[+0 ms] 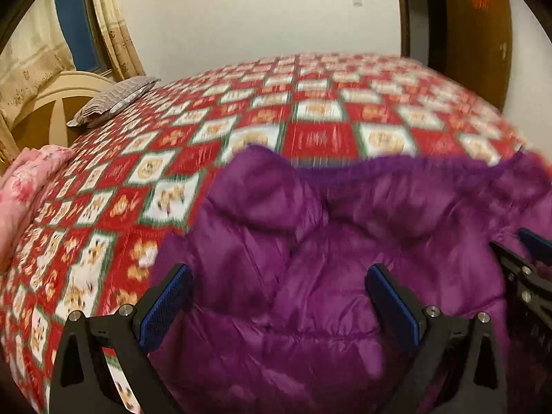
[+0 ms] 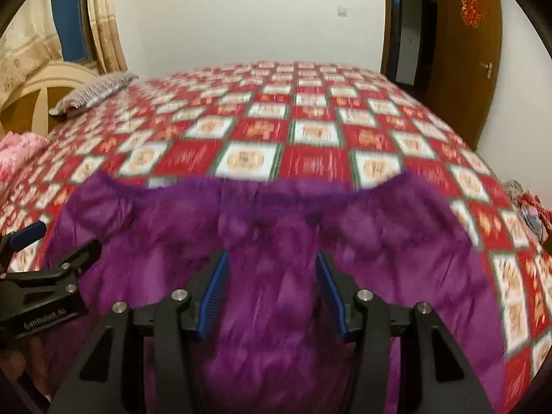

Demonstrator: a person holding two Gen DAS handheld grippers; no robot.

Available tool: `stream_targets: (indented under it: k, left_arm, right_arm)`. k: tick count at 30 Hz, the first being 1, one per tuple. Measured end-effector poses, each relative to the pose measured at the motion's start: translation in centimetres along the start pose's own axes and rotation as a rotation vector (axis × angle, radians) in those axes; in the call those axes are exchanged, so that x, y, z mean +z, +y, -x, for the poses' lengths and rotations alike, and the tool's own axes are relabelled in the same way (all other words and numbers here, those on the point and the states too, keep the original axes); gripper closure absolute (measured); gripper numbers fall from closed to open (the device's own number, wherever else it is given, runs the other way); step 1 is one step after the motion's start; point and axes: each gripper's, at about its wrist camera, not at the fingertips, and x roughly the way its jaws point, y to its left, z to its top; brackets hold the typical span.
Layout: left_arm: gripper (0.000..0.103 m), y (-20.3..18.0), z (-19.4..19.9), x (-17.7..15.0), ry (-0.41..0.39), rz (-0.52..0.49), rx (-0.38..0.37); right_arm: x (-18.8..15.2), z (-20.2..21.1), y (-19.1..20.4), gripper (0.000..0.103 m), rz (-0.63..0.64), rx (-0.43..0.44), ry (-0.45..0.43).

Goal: Fold large clothes

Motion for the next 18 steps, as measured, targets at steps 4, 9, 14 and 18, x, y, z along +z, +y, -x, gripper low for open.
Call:
stream_targets:
  k: [4, 9, 14, 18]
  left_arm:
    - [0.001, -0.2, -0.8, -0.9, -0.028, 0.015, 0.021]
    - [0.001, -0.5, -1.4, -0.9, -0.018, 0.014, 0.039]
    - [0.001, 0.7, 0.4, -1.1, -0.014, 0.047, 0.058]
    - [0.001, 4.1, 4.5, -3.5, -0.069, 0.108, 0.107]
  right_arm:
    - [-1.7, -0.9, 0.2, 0.048, 0.022, -0.019, -0.031]
    - [-2.0, -1.8, 0.9, 0.045, 0.067, -0.054, -0.031]
    - [-2.0, -1.8, 0.7, 0.044, 0.060, -0.037, -0.021]
    - [-2.5, 1.3, 0.6, 0.041, 0.049, -0.015, -0.017]
